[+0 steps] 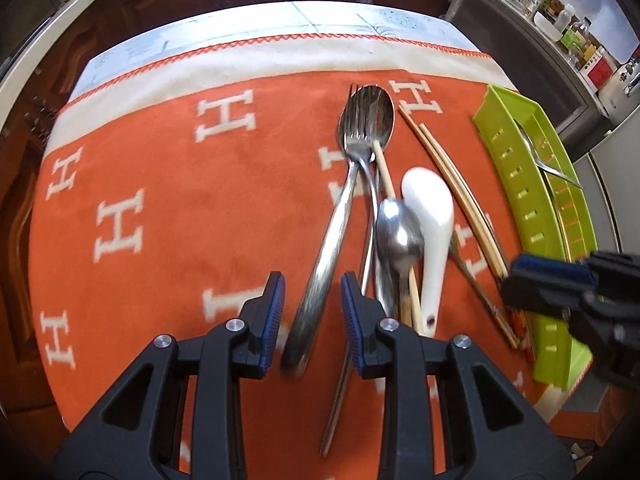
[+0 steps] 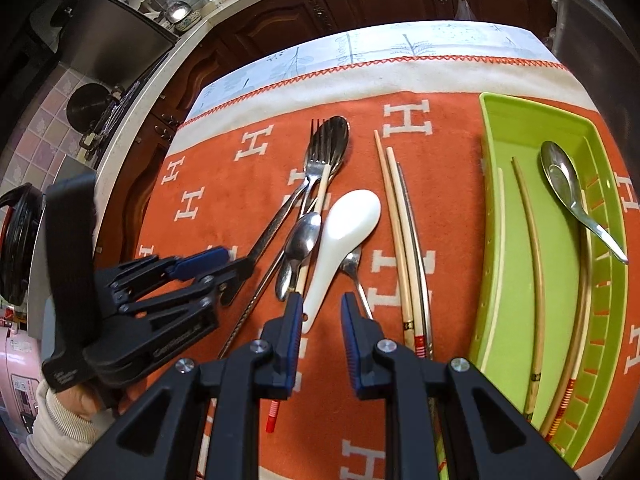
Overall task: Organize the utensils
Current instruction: 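Grasp a large metal spoon with the left tool while the right tool grasps the white ceramic spoon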
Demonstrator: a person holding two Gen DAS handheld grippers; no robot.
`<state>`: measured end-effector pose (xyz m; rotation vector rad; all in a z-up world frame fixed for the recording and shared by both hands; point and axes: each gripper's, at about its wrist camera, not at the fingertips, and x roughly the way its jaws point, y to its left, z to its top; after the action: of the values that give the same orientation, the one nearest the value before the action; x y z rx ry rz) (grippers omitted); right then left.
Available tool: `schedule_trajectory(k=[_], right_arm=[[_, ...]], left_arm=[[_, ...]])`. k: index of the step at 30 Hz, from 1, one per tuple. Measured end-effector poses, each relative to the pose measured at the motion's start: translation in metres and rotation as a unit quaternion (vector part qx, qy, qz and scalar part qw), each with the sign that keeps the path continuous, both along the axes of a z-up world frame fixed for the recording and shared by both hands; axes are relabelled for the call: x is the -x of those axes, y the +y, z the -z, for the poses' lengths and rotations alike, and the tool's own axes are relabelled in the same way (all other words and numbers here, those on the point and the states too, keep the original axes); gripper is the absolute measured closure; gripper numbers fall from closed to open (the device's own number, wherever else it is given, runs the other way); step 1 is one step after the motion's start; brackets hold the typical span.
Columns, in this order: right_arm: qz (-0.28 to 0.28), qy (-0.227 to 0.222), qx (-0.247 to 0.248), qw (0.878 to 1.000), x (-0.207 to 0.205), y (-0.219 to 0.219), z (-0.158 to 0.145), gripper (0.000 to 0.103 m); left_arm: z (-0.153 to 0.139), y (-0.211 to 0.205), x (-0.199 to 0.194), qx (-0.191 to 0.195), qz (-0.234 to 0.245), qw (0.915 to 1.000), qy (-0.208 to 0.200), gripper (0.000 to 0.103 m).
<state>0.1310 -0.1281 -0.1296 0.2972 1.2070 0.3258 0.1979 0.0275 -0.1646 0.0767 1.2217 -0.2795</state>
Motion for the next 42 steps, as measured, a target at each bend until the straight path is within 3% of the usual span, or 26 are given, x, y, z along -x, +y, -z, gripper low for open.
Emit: schedule_trajectory(k=[14,18,32,42], right_arm=[[0.019,0.006,-0.006,1.0,-0.01,-0.015,0.013,0.084],[0.023,0.007,-0.008,1.0,-0.01,-0.016,0.016,0.084],[0.012,-0.001,-0.014,1.0,-0.009,-0.015,0.012,0.084],[-0.012,-0.002,-0.011,1.0,-0.022,0.009,0.008,0.084]], left_arm=[[0.01,-0.045,-0.064,-0.051,0.019,0.9984,-0.018,0.077],[0.01,-0.04,-0.066,-0.047,-0.001,0.9987,-0.016,0.095],[0.011,0.022,-0.008,0.009,-0.07,0.9974,0.016,0.096],[0.01,0.047,0.024,0.032,-0.08,0.9961,0.019,0.096]])
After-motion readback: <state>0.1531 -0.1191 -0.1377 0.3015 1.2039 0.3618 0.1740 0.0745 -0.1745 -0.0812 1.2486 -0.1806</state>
